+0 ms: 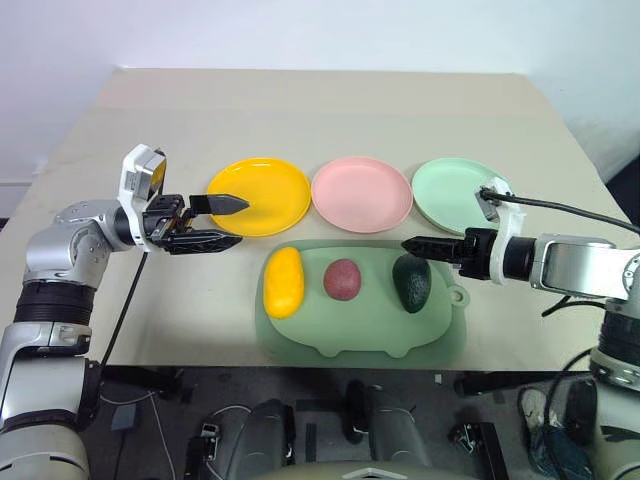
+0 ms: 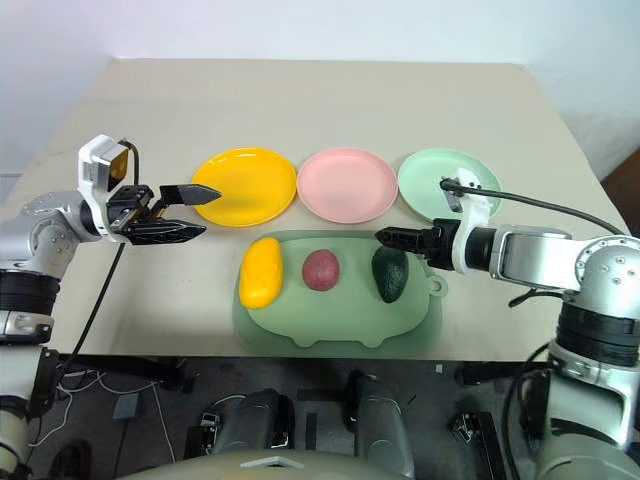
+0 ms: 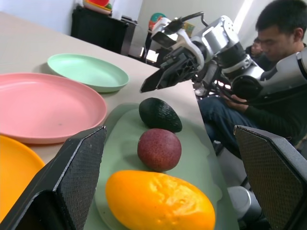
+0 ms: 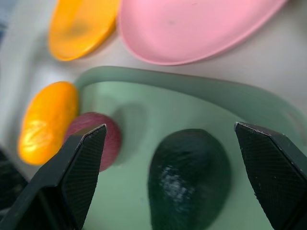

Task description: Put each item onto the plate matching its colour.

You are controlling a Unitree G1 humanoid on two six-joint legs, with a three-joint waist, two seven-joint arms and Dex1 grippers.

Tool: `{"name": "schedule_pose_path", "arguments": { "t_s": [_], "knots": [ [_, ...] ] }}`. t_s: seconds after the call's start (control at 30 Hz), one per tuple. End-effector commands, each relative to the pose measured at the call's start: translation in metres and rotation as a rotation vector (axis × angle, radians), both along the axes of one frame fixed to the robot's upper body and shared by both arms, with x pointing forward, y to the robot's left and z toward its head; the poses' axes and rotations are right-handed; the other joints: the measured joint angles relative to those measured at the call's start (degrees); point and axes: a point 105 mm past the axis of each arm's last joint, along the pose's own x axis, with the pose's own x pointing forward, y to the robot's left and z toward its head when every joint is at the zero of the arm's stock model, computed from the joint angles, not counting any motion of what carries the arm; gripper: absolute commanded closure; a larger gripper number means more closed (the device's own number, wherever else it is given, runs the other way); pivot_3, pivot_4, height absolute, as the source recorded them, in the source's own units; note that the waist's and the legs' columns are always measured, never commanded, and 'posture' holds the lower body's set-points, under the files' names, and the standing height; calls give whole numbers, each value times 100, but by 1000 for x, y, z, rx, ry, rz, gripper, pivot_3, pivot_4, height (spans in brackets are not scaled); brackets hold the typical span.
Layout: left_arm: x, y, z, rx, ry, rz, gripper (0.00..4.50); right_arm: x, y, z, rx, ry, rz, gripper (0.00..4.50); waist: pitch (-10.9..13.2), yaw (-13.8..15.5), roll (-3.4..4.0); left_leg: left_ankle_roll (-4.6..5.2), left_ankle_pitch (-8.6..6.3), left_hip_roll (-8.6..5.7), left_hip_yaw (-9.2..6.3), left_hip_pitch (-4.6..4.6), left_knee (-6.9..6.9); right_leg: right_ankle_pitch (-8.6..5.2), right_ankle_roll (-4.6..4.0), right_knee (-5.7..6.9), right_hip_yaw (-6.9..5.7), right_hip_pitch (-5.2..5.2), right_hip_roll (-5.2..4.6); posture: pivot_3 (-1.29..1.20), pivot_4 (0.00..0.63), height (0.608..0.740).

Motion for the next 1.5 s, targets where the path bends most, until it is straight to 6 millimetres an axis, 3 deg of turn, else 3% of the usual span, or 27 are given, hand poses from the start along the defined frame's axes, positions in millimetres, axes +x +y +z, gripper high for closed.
{"name": "schedule_pose_path", "arguments": {
  "t_s": [0.03,0.17,0.4,0.77,0.93,1.03,1.13,1.27,1.37,1.43,1.5],
  "knots": [
    [0,1,11,3,-50,-6,30,-5,8,13,-7,-14,-20,0,0,-10,-2,1,-1,0,1,1,1,0,0,-6,2,0,0,0,150,740],
    [0,1,11,5,-48,-6,30,-9,11,2,-92,29,-20,0,-1,-17,-3,5,-3,2,0,2,0,-1,0,-9,5,-1,5,0,150,740],
    [0,0,8,2,-35,-8,30,2,23,2,-38,10,-93,0,-2,7,-4,7,-3,4,-2,0,2,0,1,-10,5,-1,3,0,150,740],
    [1,3,12,9,-37,3,30,-8,28,-35,-111,126,-106,0,-2,2,-4,14,-8,7,-15,0,2,0,1,-10,5,-2,2,0,150,740],
    [0,4,13,12,-39,7,30,-8,31,-42,-151,146,-132,0,-7,1,-13,15,-8,7,-15,0,2,-1,1,-9,5,-2,3,0,150,740],
    [-1,6,13,20,-41,12,0,-9,28,-45,-201,145,-167,566,-7,0,-12,15,-8,9,-16,0,2,-1,1,-9,6,-2,3,0,150,740],
    [-1,8,14,22,-39,16,0,-9,32,-45,-170,144,-175,1451,-7,6,-13,15,-8,8,-15,0,2,-1,1,-10,6,-2,2,0,150,740],
    [0,9,16,22,-38,22,0,-5,31,-42,-163,140,-189,1449,-9,0,-15,16,-9,8,-16,0,2,-1,1,-10,8,-2,3,0,150,740],
    [0,6,14,23,-36,13,0,14,27,0,-76,24,-181,1449,-8,-8,-14,17,-9,9,-14,-1,2,-1,1,-9,8,-5,2,0,150,740],
    [1,6,13,15,-33,14,0,24,22,31,-117,-109,-138,1449,-2,-10,-5,17,-9,8,-10,-2,3,-1,1,-9,12,-9,3,0,150,740],
    [1,5,13,12,-32,10,0,24,44,75,-120,-452,84,1449,-2,9,-3,19,-10,6,-6,-13,1,-1,0,-7,16,-26,6,0,150,740]
  ]
}}
